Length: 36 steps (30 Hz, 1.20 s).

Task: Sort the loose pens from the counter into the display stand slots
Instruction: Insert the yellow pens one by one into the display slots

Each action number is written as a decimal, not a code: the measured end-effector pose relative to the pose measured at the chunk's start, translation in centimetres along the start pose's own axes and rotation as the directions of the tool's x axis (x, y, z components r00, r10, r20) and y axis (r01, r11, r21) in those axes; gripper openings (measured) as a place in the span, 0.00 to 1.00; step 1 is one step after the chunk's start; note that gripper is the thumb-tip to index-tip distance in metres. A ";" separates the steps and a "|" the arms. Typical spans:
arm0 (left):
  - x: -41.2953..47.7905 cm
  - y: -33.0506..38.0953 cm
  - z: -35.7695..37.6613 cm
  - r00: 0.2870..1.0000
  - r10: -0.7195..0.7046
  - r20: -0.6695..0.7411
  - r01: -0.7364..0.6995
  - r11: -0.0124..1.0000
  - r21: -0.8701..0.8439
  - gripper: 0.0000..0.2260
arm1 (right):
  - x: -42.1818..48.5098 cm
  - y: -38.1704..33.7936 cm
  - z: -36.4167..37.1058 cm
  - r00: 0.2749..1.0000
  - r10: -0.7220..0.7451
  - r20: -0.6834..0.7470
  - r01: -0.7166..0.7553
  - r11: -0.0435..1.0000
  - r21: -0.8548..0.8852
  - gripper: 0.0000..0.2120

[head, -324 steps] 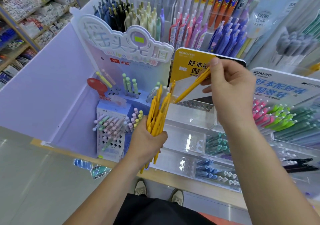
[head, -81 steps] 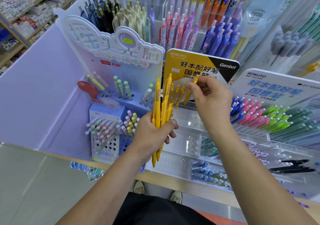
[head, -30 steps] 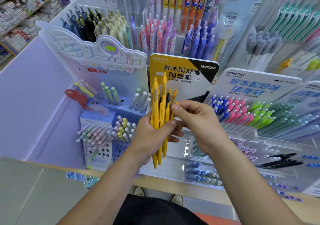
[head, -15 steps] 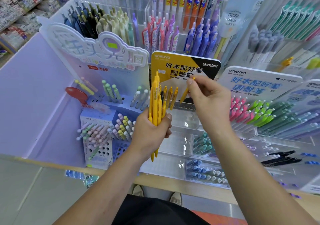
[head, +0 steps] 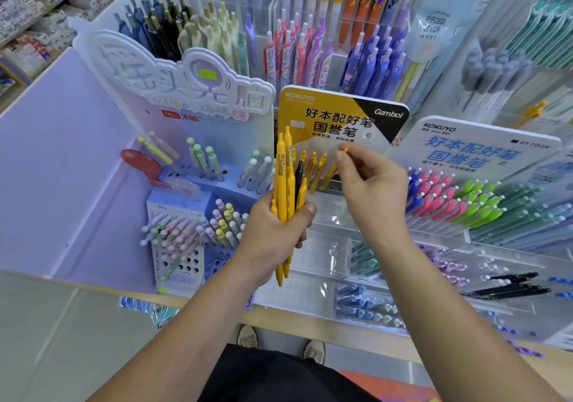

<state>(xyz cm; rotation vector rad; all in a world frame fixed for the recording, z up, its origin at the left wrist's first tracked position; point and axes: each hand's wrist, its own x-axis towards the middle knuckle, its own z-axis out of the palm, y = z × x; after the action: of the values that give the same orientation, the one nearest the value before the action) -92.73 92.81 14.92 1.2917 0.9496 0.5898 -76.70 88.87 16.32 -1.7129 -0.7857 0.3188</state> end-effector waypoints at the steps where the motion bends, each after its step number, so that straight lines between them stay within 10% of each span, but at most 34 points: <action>1: 0.0 0.0 0.1 1.000 0.002 0.003 -0.002 1.000 0.007 0.06 | -0.2 0.3 0.3 1.000 0.014 0.017 -0.014 1.000 -0.021 0.08; 16: -0.6 0.8 0.6 0.998 0.043 0.050 -0.044 0.999 0.010 0.06 | -3.9 -2.2 -1.4 0.995 0.047 0.083 -0.043 0.997 -0.059 0.08; 24: -1.2 1.7 2.5 0.987 0.075 0.145 -0.071 0.997 -0.036 0.08 | -3.7 -3.6 -4.0 0.913 0.284 0.291 -0.361 0.897 0.256 0.04; 36: -0.6 -0.2 2.3 0.989 0.107 -0.100 -0.093 0.987 0.134 0.06 | -1.0 -5.0 -4.4 0.994 -0.107 -0.024 0.104 0.988 -0.116 0.08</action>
<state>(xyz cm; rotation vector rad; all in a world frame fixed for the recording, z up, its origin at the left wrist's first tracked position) -91.09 91.01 14.86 1.4413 1.0290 0.6898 -76.54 85.40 22.09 -1.7717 -0.8833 0.1780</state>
